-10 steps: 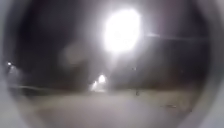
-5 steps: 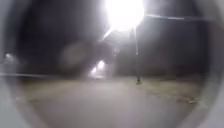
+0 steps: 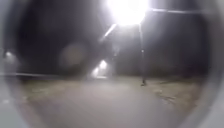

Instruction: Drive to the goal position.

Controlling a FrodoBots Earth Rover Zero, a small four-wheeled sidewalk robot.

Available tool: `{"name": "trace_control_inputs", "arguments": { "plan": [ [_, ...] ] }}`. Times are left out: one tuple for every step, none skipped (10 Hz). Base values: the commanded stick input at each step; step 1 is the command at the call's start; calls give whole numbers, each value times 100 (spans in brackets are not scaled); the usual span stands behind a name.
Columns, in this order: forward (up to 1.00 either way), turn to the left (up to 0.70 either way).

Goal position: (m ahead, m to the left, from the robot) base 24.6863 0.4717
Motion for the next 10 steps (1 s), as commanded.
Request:
{"name": "trace_control_inputs", "arguments": {
  "plan": [
    [100,12],
    [100,12],
    [100,12],
    [100,12],
    [100,12],
    [100,12],
    [100,12],
    [100,12],
    [100,12],
    [100,11]
  ]
}}
